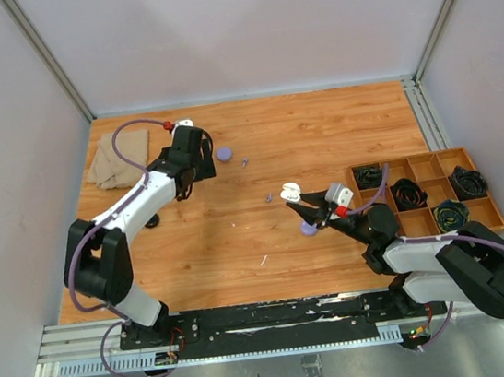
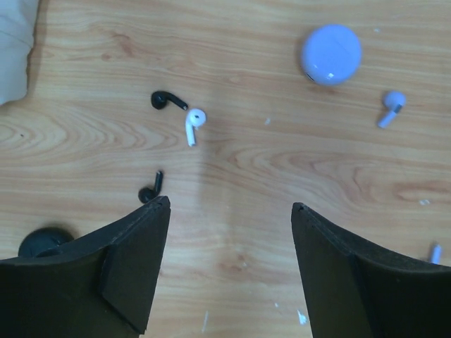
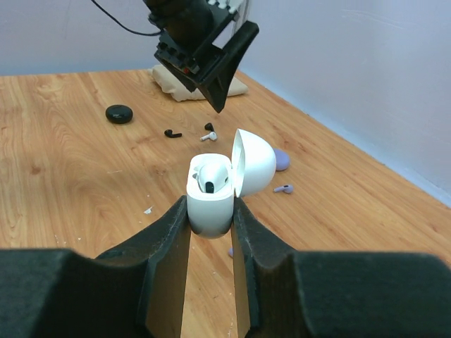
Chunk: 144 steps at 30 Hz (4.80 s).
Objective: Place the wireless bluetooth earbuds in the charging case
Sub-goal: Move the earbud to the center of the board, then pick up the earbud from the center of the board.
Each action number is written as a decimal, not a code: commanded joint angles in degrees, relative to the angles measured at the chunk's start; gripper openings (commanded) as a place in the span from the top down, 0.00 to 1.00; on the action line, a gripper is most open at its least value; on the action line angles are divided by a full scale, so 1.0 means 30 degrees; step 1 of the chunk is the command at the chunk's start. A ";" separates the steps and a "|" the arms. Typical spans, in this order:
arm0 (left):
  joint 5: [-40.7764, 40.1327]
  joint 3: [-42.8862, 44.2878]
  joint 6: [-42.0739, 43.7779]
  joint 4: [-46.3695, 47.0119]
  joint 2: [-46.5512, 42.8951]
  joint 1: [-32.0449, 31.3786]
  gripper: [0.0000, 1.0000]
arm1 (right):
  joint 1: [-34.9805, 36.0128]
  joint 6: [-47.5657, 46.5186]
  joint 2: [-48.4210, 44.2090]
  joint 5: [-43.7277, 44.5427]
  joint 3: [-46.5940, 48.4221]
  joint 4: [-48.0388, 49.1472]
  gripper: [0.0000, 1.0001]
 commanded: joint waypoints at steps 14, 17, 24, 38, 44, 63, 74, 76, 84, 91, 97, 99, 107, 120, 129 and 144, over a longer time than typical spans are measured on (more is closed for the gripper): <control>0.2226 0.5702 0.1362 -0.1970 0.7021 0.3395 0.48 | 0.0626 -0.1633 -0.0583 0.0987 -0.0336 0.0969 0.99; 0.2557 0.6200 0.1437 -0.2078 0.7751 0.3652 0.50 | 0.0654 -0.1687 -0.0524 0.1016 -0.0338 0.0976 0.99; 0.3021 0.7002 0.1600 -0.2308 0.8994 0.3799 0.52 | 0.0639 -0.1744 -0.0391 0.1134 -0.0337 0.0934 0.99; 0.3306 0.7296 0.1578 -0.2992 1.0388 0.3821 0.61 | 0.0646 -0.1796 -0.0261 0.1223 -0.0307 0.0868 0.99; 0.3642 0.6636 0.1544 -0.3424 1.0147 0.3813 0.67 | 0.0648 -0.1780 -0.0255 0.1207 -0.0307 0.0930 0.99; 0.4803 0.2145 0.0996 -0.2935 0.6644 0.1956 0.80 | 0.0658 -0.1719 -0.0423 0.1002 -0.0258 0.0761 0.99; 0.5128 -0.0644 -0.0098 -0.2956 0.3876 -0.1703 0.80 | 0.0643 -0.1678 -0.0612 0.0841 -0.0274 0.0733 0.99; 0.5157 -0.1263 -0.0331 -0.3047 0.3487 -0.2272 0.79 | 0.0655 -0.1691 -0.0612 0.0841 -0.0266 0.0743 0.99; 0.4246 -0.2574 -0.1025 -0.4134 0.2229 -0.4366 0.79 | 0.0641 -0.1655 -0.0510 0.0811 -0.0249 0.0729 0.99; 0.3253 -0.2629 -0.1953 -0.5057 0.1864 -0.4771 0.69 | 0.0657 -0.1603 -0.0427 0.0782 -0.0232 0.0800 0.99; 0.3044 -0.2367 -0.2368 -0.5192 0.1911 -0.4771 0.60 | 0.0651 -0.1604 -0.0451 0.0754 -0.0249 0.0788 0.99; 0.3046 -0.2395 -0.2395 -0.5235 0.2017 -0.4771 0.58 | 0.0649 -0.1580 -0.0464 0.0753 -0.0234 0.0787 0.99; 0.2785 -0.2866 -0.2658 -0.6004 0.1133 -0.4830 0.57 | 0.0655 -0.1546 -0.0408 0.0735 -0.0219 0.0821 0.99; 0.2851 -0.2454 -0.2986 -0.6499 0.0508 -0.4830 0.55 | 0.0656 -0.1517 -0.0469 0.0694 -0.0218 0.0818 0.99; 0.3244 -0.1022 -0.3705 -0.7005 0.1989 -0.4859 0.53 | 0.0659 -0.1506 -0.0549 0.0672 -0.0219 0.0821 0.99; 0.3231 -0.0228 -0.3868 -0.7288 0.3621 -0.4859 0.57 | 0.0658 -0.1488 -0.0598 0.0692 -0.0219 0.0784 0.99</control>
